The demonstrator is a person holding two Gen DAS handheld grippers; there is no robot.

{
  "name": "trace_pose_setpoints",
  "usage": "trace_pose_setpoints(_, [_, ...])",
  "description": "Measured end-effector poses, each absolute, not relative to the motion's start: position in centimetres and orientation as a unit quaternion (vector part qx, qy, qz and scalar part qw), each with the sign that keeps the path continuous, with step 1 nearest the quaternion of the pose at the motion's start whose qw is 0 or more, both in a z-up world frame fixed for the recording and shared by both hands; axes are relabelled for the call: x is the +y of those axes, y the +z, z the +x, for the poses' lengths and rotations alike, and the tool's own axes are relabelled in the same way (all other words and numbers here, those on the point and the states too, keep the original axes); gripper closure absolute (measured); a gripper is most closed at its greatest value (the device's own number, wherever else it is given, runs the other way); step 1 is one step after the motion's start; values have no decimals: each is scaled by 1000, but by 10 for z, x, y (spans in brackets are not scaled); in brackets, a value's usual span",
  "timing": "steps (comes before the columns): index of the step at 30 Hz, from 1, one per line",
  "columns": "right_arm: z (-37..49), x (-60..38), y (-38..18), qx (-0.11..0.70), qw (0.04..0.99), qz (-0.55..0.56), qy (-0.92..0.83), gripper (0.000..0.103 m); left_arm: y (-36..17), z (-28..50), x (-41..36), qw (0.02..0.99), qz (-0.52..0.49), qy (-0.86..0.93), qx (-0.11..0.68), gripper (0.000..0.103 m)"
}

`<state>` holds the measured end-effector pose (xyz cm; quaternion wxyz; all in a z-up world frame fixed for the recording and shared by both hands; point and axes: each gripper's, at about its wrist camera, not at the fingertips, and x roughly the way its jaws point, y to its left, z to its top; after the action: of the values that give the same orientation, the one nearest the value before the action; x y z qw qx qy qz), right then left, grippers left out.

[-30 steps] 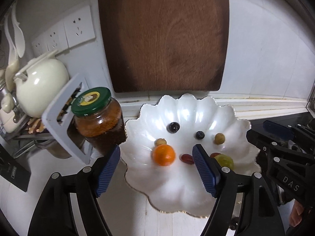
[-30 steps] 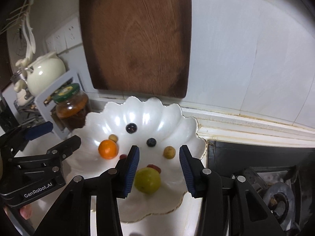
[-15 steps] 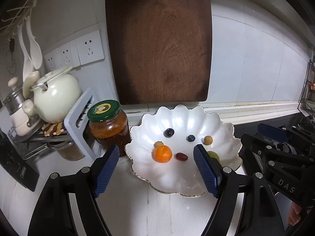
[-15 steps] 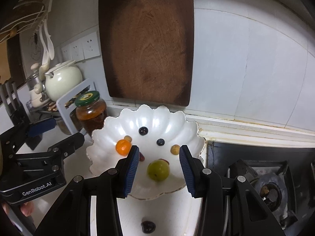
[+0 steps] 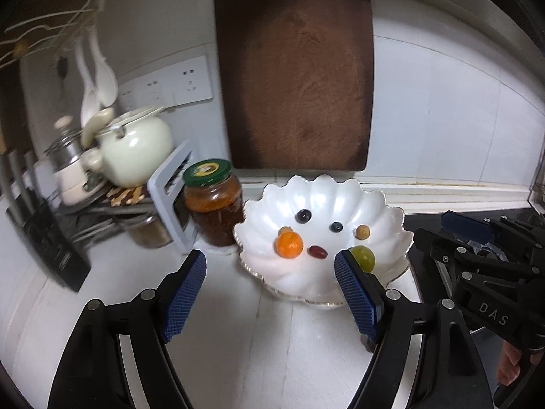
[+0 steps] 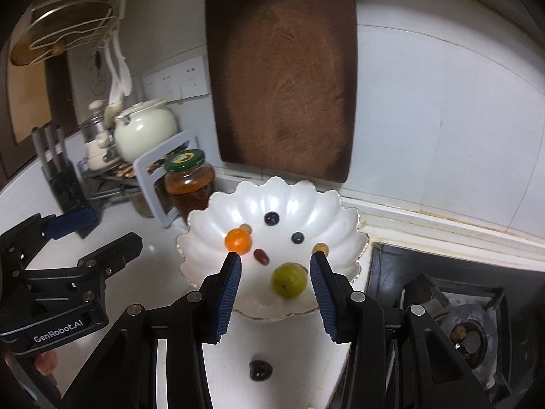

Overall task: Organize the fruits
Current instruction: 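Move both open tools back toward the dark round fruit on the counter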

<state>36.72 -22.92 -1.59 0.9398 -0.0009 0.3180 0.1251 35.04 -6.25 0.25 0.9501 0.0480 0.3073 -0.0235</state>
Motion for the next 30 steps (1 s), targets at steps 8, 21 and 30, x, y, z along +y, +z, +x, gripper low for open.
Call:
trace_pose_setpoints(8, [353, -236, -21, 325, 928, -18, 179, 59, -5, 315, -73, 951, 20, 24, 308, 25])
trace_pose_setpoints(21, [331, -254, -37, 331, 904, -39, 268, 60, -20, 253, -107, 942, -22, 121, 312, 25])
trace_pose_setpoints(30, [313, -263, -54, 337, 892, -62, 296, 59, -42, 221, -130, 929, -45, 171, 325, 25])
